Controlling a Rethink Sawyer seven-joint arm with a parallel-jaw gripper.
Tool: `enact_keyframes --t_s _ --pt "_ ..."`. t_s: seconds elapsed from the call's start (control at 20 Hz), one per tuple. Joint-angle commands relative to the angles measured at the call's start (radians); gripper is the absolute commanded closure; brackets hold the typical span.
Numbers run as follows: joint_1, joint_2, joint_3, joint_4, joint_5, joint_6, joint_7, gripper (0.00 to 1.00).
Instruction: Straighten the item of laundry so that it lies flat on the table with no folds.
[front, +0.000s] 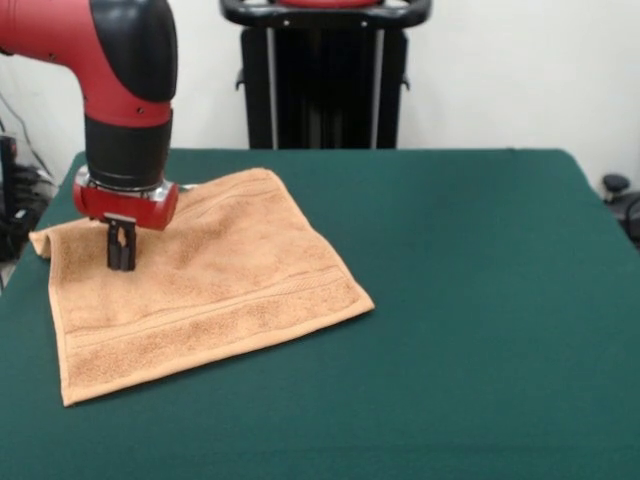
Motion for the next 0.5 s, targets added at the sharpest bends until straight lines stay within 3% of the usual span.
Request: enact_keyframes --t_s 0.05,0.5 --pt "0.103 0.178 0.059 0.075 0.094 -0.051 0.248 1.00" --pt "0.133 0.187 0.044 0.074 0.149 -0.049 0.215 1.00"
